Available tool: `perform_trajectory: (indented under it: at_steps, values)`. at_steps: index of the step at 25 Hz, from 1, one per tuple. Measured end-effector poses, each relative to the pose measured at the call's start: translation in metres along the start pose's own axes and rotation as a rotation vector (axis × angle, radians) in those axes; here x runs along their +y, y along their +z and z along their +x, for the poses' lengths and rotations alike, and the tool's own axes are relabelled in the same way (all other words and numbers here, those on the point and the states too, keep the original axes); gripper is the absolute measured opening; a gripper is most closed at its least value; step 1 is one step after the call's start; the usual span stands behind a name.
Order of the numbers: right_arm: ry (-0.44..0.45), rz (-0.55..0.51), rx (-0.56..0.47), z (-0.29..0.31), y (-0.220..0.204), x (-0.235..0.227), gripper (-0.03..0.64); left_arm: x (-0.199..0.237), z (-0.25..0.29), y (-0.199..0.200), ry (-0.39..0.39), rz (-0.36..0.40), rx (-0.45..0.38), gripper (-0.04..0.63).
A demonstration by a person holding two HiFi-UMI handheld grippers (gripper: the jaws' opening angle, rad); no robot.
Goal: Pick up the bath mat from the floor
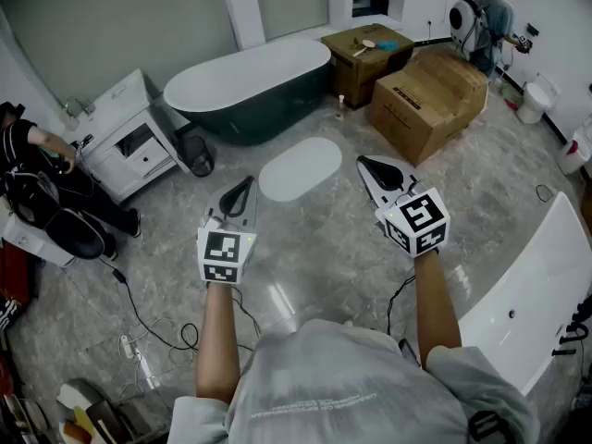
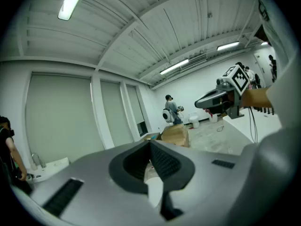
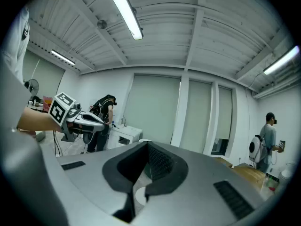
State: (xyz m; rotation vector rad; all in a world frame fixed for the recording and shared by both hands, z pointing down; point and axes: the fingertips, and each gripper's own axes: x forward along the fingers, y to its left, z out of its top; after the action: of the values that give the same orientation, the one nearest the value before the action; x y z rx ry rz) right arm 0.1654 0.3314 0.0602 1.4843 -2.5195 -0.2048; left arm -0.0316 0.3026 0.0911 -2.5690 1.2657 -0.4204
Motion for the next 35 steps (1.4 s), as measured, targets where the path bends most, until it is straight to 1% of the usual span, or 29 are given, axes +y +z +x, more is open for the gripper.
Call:
perform_trajectory:
  at_steps: [3,8,15,20,24,27,29,33,35]
  values:
    - [0.015,0.004,-0.007,0.004,-0.002,-0.012,0.014,0.0,0.011,0.001,0.008,-0.014,0.007,0.017]
    - [0.05,0.054,-0.045,0.001,-0.007,-0.033,0.014,-0.008,0.026,-0.001,0.04,-0.041,0.025,0.017]
    - [0.086,0.052,-0.011,-0.008,-0.031,-0.065,0.014,-0.034,0.043,-0.003,0.092,-0.069,0.064,0.017]
    - [0.104,0.061,-0.001,-0.003,-0.043,-0.079,0.014,-0.036,0.049,-0.013,0.126,-0.075,0.096,0.017]
    - [0.101,0.068,0.007,0.011,-0.049,-0.087,0.014,-0.026,0.058,-0.018,0.135,-0.081,0.103,0.017]
    - [0.067,0.075,-0.003,0.03,-0.052,-0.095,0.014,-0.016,0.071,-0.027,0.122,-0.081,0.11,0.017]
    - [0.064,0.087,-0.007,0.048,-0.053,-0.097,0.014,-0.007,0.081,-0.037,0.11,-0.078,0.115,0.017]
    - [0.086,0.09,0.0,0.093,-0.055,-0.097,0.014,0.026,0.112,-0.058,0.102,-0.093,0.136,0.017]
    - [0.104,0.099,0.005,0.121,-0.055,-0.099,0.014,0.047,0.133,-0.064,0.088,-0.092,0.132,0.017]
